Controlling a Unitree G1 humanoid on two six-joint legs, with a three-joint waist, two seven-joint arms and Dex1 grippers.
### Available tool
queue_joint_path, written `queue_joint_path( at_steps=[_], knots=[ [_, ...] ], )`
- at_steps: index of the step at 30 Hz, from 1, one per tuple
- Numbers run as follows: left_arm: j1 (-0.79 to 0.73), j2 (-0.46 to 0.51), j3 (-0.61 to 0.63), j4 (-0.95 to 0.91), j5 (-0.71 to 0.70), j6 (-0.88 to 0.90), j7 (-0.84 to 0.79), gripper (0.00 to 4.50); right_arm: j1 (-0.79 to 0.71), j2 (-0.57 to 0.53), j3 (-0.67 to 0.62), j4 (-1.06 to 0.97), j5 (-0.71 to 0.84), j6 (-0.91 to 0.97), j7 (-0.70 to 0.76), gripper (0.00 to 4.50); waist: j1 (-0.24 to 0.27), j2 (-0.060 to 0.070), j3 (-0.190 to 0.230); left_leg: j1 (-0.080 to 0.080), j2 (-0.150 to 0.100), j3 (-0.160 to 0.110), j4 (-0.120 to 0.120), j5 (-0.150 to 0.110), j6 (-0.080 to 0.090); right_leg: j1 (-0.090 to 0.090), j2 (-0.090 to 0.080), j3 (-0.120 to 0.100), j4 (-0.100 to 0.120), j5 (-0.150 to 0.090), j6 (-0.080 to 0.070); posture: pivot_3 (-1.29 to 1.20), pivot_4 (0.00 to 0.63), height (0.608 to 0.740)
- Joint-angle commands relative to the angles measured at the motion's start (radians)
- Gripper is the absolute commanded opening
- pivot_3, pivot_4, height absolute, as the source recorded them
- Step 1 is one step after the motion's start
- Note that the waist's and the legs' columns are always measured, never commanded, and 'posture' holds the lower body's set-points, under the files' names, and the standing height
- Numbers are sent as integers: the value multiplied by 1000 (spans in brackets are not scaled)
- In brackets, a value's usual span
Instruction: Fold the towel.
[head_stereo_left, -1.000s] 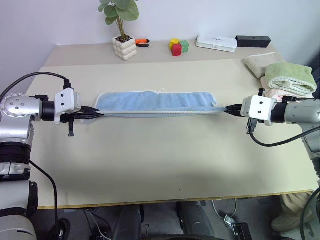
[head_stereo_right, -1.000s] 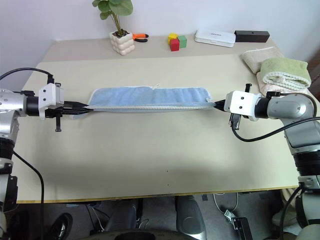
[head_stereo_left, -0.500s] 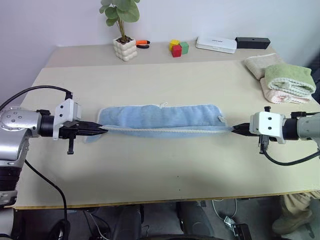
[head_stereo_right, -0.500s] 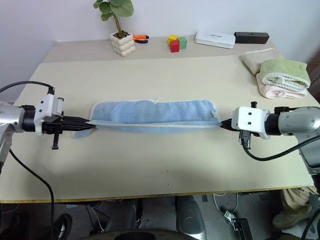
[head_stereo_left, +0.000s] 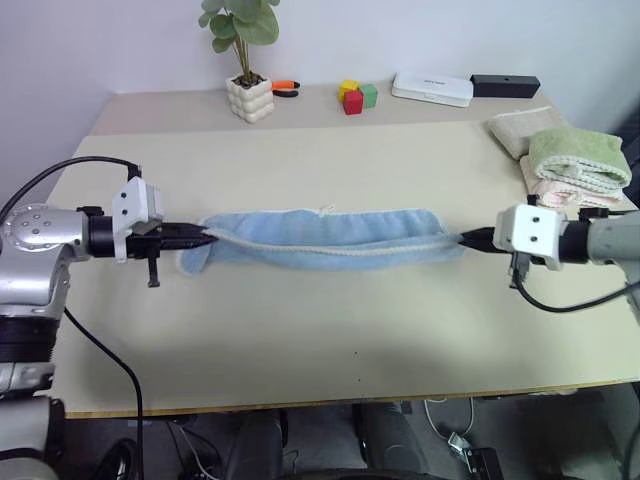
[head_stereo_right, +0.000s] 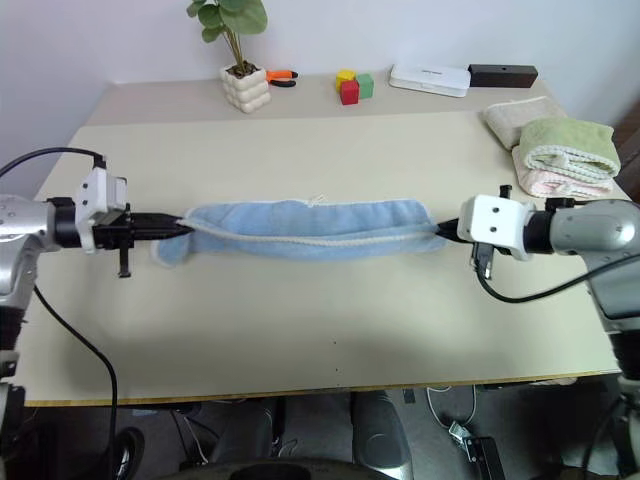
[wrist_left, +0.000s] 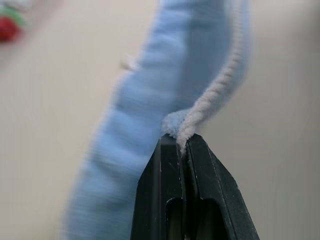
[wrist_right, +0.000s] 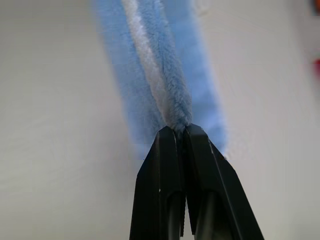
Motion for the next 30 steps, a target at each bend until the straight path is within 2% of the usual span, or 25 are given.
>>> queue_joint_path(
  at_steps=[1, 10, 30],
  knots=[
    [-59, -21, -2, 115, 55, -101, 37, 52, -69, 36, 19, 75, -45, -53, -36, 0, -1, 0, 0, 0, 0, 0, 0, 0, 0, 0, 0, 0, 0, 0, 0, 0, 150, 740],
    [-187, -77, -23, 390, 135, -264, 65, 52, -205, 119, 89, 291, -161, -171, -117, 0, -1, 0, 0, -4, 0, 0, 0, 0, 0, -5, 0, 0, 0, 0, 0, 0, 150, 740],
    [-213, -81, -30, 449, 139, -310, 54, 52, -222, 127, 91, 332, -171, -209, -115, 0, -2, 0, 0, -5, 0, 0, 0, 0, 0, -6, 0, 0, 1, 0, 0, 0, 150, 740]
  ],
)
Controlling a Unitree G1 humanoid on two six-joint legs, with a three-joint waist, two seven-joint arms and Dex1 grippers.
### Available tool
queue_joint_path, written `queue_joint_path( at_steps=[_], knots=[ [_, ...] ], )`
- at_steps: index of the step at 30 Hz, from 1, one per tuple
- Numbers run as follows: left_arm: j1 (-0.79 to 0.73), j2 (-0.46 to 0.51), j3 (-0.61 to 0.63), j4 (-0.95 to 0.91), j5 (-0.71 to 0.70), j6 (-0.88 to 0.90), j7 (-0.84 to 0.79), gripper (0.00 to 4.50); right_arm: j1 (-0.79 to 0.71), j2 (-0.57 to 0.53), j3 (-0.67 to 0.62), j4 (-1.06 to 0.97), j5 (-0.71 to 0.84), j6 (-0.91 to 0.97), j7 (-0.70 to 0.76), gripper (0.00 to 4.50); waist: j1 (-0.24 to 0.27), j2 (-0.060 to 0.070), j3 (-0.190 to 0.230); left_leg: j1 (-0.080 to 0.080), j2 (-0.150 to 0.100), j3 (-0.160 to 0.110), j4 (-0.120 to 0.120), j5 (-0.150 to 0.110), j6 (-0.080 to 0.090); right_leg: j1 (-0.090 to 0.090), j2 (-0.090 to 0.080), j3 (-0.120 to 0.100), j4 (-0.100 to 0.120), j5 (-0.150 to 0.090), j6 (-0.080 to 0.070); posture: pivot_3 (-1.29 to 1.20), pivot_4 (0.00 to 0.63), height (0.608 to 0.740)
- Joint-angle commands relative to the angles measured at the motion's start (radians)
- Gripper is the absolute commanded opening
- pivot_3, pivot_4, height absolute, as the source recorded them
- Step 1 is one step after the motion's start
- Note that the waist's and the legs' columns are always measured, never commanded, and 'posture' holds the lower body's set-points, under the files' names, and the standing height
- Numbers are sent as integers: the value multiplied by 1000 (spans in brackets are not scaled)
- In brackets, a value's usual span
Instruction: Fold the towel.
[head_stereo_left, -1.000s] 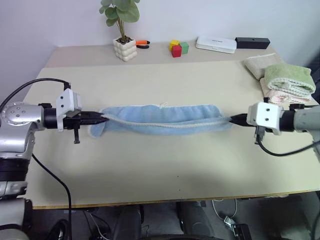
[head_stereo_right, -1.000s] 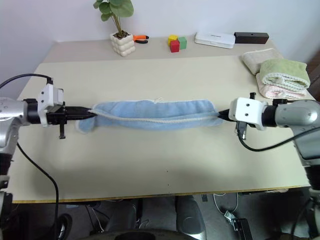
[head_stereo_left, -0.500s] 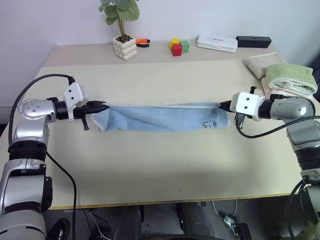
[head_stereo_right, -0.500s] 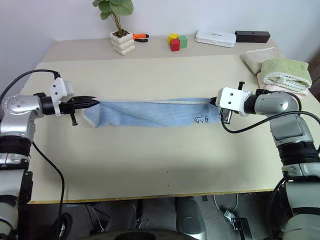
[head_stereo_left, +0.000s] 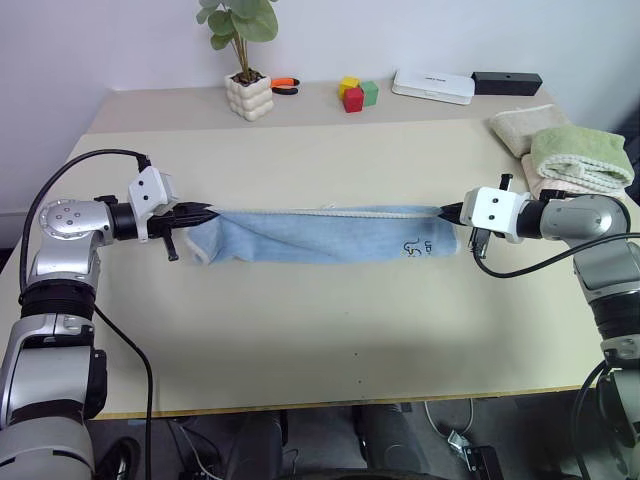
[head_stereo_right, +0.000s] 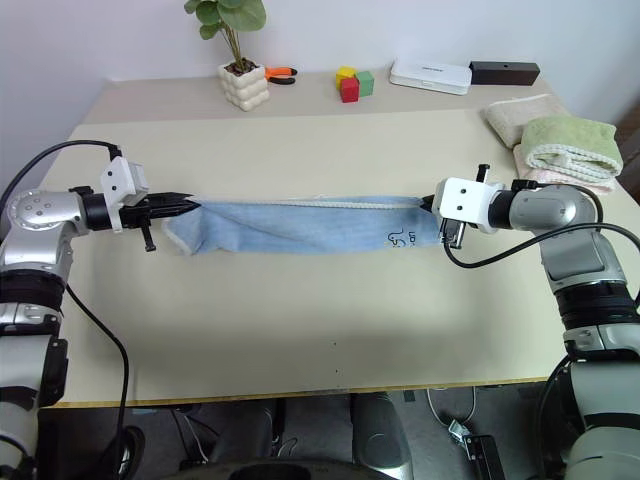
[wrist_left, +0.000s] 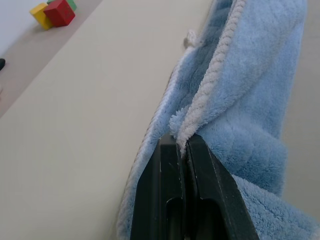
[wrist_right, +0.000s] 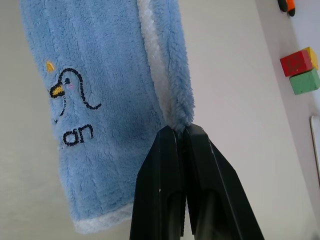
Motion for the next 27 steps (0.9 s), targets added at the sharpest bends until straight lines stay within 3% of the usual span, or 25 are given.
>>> queue_joint_path(
  at_steps=[1, 5, 9, 27],
  knots=[
    [-25, 10, 13, -3, 2, -11, -2, 52, -25, -1, -16, -4, 3, -9, -9, 0, 0, 0, 0, 0, 0, 0, 0, 0, 0, 0, 0, 0, 0, 0, 0, 0, 150, 740],
    [-136, -72, -27, 196, 84, -28, 120, 52, -166, 101, 50, 233, -111, -90, -150, 0, -1, 0, 0, 1, 0, 0, 1, 0, 0, 1, 0, 0, 0, 0, 0, 0, 150, 740],
    [-178, -92, -27, 278, 110, -61, 136, 52, -221, 127, 67, 345, -141, -158, -185, 0, -1, 0, 0, 1, -1, -1, 0, 1, -2, 1, 0, 0, 0, 1, 0, 0, 150, 740],
    [-200, -104, -22, 361, 149, -118, 219, 52, -245, 122, 77, 451, -186, -201, -207, 0, -2, 0, 0, -2, -1, 0, -1, 1, -2, -3, 0, 0, 0, 1, 1, 0, 150, 740]
  ],
)
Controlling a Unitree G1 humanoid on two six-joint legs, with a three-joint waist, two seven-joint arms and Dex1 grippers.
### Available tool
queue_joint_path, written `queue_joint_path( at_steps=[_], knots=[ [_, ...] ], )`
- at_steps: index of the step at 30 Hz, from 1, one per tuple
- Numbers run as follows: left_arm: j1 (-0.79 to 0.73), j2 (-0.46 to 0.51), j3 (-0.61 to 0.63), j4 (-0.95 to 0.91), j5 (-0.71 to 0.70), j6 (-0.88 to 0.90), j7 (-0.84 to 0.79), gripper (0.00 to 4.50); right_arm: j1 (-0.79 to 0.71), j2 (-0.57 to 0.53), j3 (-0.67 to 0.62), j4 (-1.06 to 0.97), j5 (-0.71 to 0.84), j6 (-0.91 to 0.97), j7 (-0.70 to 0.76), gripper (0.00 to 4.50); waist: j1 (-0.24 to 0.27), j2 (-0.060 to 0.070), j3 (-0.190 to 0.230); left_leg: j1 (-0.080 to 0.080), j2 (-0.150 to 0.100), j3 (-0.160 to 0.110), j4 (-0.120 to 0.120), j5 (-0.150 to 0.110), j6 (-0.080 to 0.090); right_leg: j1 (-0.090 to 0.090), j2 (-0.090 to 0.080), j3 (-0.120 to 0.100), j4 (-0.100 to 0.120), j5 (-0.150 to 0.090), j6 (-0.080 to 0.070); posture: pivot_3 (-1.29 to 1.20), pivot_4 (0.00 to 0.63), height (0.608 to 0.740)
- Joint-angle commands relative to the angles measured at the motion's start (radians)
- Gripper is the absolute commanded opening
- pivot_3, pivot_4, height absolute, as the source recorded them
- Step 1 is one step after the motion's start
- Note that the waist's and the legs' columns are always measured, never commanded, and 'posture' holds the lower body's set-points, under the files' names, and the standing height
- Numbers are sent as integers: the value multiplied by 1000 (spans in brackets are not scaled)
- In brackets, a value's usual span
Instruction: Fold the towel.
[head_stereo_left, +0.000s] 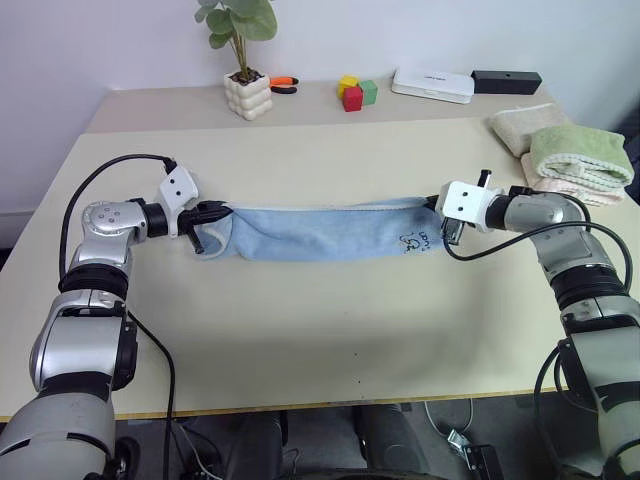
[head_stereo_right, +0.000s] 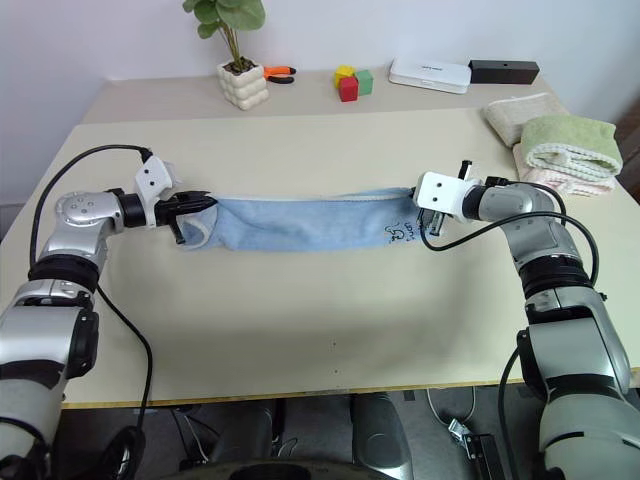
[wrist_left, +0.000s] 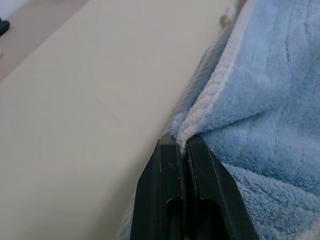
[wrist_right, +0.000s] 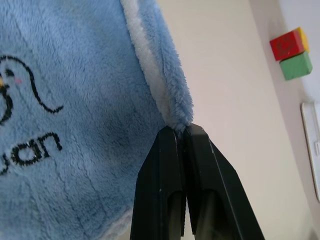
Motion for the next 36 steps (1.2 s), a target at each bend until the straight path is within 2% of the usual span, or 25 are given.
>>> queue_joint_path(
  at_steps=[1, 5, 10, 11, 12, 14, 15, 17, 19, 36],
  knots=[
    [-37, 11, 19, 16, 13, -22, 42, 52, -33, -20, -9, -2, -5, -4, -11, 0, 0, 0, 0, 0, 0, 0, 0, 0, 0, 0, 0, 0, 0, 0, 0, 0, 150, 740],
    [-49, 6, 25, 33, 16, -16, 61, 52, -25, -12, -13, -10, 7, 16, 11, 0, 1, 0, 0, 0, 0, 0, 0, 0, 0, 0, 0, 0, 0, 0, 0, 0, 150, 740],
    [-61, -2, 25, 50, 16, -10, 75, 2258, -17, 4, -18, -31, 24, 57, 32, 0, -1, 0, 0, 0, 0, 0, 0, 0, 0, 0, 0, 0, 0, 0, 0, 0, 150, 740],
    [-62, -3, 25, 51, 16, -14, 80, 2759, -17, 5, -16, -32, 22, 57, 34, 608, 0, 0, 0, 0, 0, 0, 0, 0, 0, 0, 0, 0, 0, 0, 0, 0, 150, 740],
    [-63, -3, 25, 51, 19, -20, 88, 3340, -17, 6, -18, -34, 25, 62, 34, 919, 0, 0, 0, 0, 0, 0, 0, 0, 0, 0, 0, 0, 0, 0, 0, 0, 150, 740],
    [-64, -2, 24, 52, 23, -27, 102, 4351, -19, 6, -19, -34, 25, 64, 30, 1891, 0, 0, 0, 0, 0, 0, 0, 0, 0, 0, 0, 0, 0, 0, 0, 0, 150, 740],
    [-65, 0, 23, 54, 27, -29, 114, 4500, -22, 5, -21, -31, 24, 66, 28, 2326, 0, 0, 0, 0, 0, 0, 0, 0, 0, 0, 0, 0, 0, 0, 0, 0, 150, 740],
    [-66, 4, 23, 57, 32, -31, 133, 4500, -26, 4, -23, -26, 25, 72, 29, 3244, 0, 0, 0, 0, 0, 0, 0, 0, 0, 0, 0, 0, 0, 0, 0, 0, 150, 740],
    [-67, 5, 23, 59, 35, -33, 140, 4500, -27, 4, -24, -25, 26, 75, 30, 4379, 0, 0, 0, 0, 0, 0, 0, 0, 0, 0, 0, 0, 0, 0, 0, 0, 150, 740],
    [-71, 14, 33, 69, 36, -21, 147, 4500, -30, -1, -28, -23, 25, 67, 16, 4452, 0, 0, 0, 0, 0, 0, 0, 0, 0, 0, 0, 0, 0, 0, 0, 0, 150, 740]
  ],
)
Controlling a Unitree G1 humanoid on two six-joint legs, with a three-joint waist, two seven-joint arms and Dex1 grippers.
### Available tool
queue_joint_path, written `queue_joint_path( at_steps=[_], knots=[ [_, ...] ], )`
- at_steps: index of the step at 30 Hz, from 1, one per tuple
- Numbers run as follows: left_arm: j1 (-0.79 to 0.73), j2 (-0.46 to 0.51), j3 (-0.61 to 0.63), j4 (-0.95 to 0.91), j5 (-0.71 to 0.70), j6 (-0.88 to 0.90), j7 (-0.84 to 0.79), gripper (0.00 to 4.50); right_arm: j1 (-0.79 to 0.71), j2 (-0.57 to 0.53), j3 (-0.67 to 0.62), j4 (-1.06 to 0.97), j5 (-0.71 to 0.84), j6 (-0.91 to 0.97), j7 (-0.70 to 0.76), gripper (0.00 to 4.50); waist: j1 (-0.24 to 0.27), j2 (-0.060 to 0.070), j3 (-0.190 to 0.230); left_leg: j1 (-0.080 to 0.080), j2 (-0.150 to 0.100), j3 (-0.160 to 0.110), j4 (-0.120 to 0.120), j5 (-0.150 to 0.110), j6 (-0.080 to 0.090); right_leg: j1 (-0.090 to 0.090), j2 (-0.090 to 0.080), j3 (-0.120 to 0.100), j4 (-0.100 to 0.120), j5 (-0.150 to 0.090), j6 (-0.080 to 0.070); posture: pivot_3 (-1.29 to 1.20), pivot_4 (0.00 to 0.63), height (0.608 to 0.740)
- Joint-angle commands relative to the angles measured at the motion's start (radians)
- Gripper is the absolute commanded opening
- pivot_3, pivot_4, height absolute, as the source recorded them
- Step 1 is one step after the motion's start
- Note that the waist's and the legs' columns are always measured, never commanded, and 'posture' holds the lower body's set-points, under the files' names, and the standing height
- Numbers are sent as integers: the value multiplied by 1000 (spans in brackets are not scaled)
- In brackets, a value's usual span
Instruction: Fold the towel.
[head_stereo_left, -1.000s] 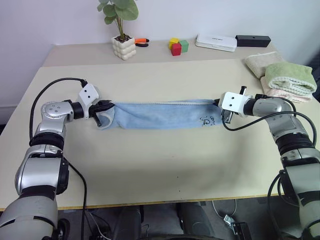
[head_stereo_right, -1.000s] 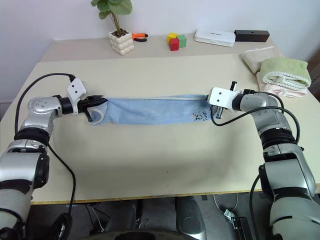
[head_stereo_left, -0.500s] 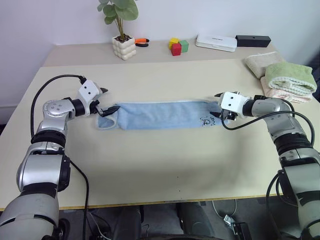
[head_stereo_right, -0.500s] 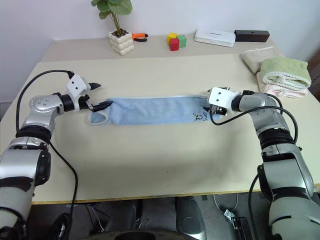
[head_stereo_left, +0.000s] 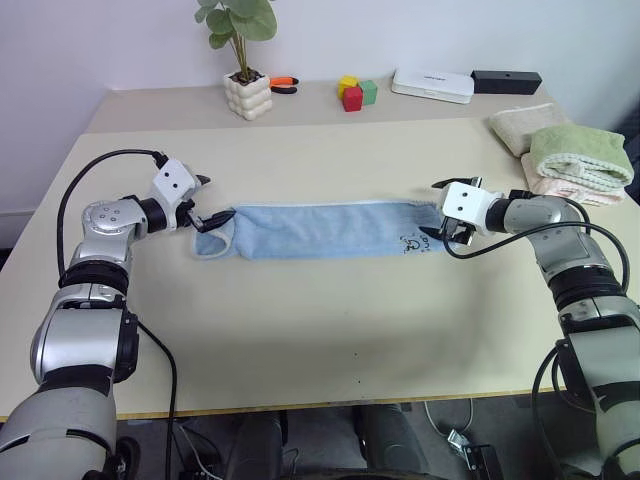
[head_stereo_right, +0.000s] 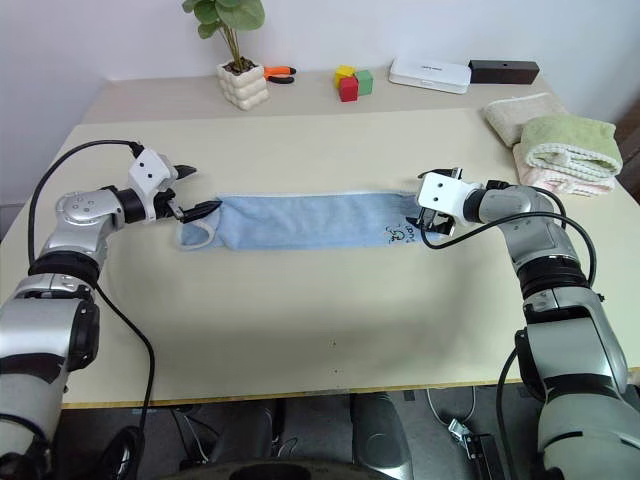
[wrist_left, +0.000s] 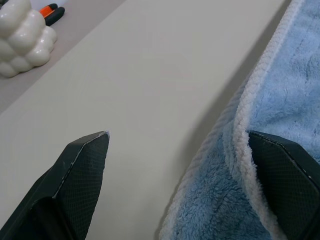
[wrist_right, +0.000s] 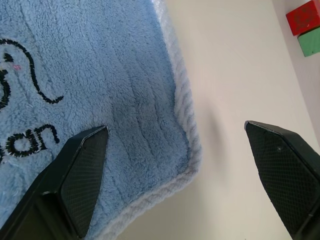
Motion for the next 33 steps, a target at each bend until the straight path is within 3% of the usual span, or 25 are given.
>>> queue_joint_path(
  at_steps=[1, 8, 9, 11, 18, 19, 28, 31, 33],
  knots=[
    [-32, 18, 23, -5, -1, -3, 4, 4500, -30, -13, -23, -22, 19, -11, -7, 4452, 0, 0, 0, 0, 0, 0, 0, 0, 0, 0, 0, 0, 0, 0, 0, 0, 150, 740],
    [-32, 18, 23, -5, -1, -3, 4, 4500, -30, -13, -23, -22, 19, -11, -7, 4452, 0, 0, 0, 0, 0, 0, 0, 0, 0, 0, 0, 0, 0, 0, 0, 0, 150, 740],
    [-47, 40, 55, -2, -42, 57, -52, 4260, -20, -9, -32, -38, 29, 4, -9, 4485, 0, 0, 0, 0, 0, 0, 0, 0, 0, 0, 0, 0, 0, 0, 0, 0, 150, 740],
    [-64, 68, 94, 0, -86, 125, -111, 3718, -6, -5, -42, -58, 43, 23, -11, 4500, -3, 0, 0, 0, 0, 0, 0, 0, 0, 0, 0, 0, 0, 0, 0, 0, 150, 740],
    [-57, 69, 123, -34, -105, 192, -177, 215, 9, -5, -38, -81, 50, 40, -16, 4500, 0, 0, 0, 0, 0, 0, 0, 0, 0, 0, 0, 0, 0, 0, 0, 0, 150, 740],
    [-57, 67, 125, -38, -107, 194, -180, 72, 9, -5, -38, -81, 50, 41, -16, 4500, 0, 0, 0, 0, 0, 0, 0, 0, 0, 0, 0, 0, 0, 0, 0, 0, 150, 740],
    [-60, 75, 158, -36, -128, 262, -197, 72, 9, -6, -34, -85, 51, 42, -19, 4500, -4, 0, 0, 0, 0, 0, 0, 0, 0, 0, 0, 0, 0, 0, 0, 0, 150, 740],
    [-97, 72, 215, -48, -181, 324, -170, 881, 16, -6, -37, -92, 55, 45, -19, 4500, -4, 0, 0, 0, 0, 0, 0, 0, 0, 0, 0, 0, 0, 0, 0, 0, 150, 740],
    [-118, 59, 243, -70, -211, 365, -145, 1837, 26, 5, -55, -113, 83, 69, -17, 4500, -2, 0, 0, 0, 0, 0, 0, 0, 0, 0, 0, 0, 0, 0, 0, 0, 150, 740]
  ],
)
